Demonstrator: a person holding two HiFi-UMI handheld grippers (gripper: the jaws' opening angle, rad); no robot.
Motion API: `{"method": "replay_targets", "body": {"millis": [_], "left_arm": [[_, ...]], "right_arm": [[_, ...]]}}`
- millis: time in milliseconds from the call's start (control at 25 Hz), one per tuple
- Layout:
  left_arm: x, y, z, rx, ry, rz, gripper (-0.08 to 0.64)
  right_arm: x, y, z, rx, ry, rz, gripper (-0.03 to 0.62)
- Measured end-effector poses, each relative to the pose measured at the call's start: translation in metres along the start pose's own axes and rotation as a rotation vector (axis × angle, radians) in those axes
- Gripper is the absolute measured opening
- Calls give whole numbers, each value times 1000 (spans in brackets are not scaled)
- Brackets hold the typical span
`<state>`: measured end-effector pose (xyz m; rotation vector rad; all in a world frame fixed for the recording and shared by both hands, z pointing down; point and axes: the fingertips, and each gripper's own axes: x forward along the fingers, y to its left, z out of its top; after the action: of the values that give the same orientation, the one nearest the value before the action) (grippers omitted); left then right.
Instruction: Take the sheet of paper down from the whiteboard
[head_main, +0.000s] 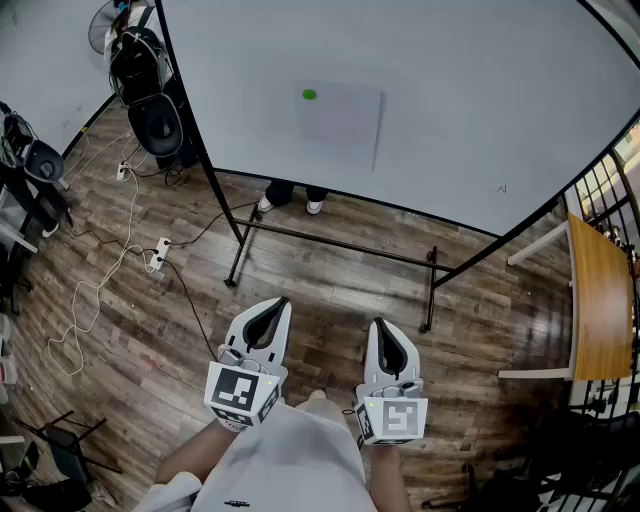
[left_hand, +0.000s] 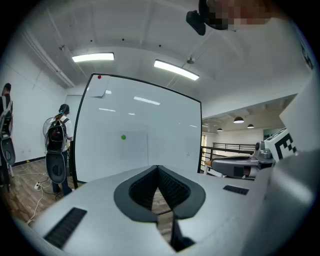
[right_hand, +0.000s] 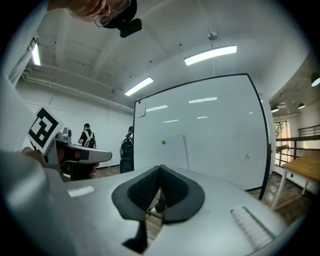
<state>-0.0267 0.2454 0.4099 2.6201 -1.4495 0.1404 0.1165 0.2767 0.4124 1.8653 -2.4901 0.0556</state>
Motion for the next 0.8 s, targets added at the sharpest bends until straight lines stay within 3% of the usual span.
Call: {"method": "replay_targets", "body": {"millis": [440,800], "left_arm": [[-42,67,-8,-22,-4,-13,6],[-52,122,-5,-64,-28,-39,6]], "right_arm": [[30,72,-2,-20,-5,-12,11],[61,104,-6,-16,7,-81,11]]}}
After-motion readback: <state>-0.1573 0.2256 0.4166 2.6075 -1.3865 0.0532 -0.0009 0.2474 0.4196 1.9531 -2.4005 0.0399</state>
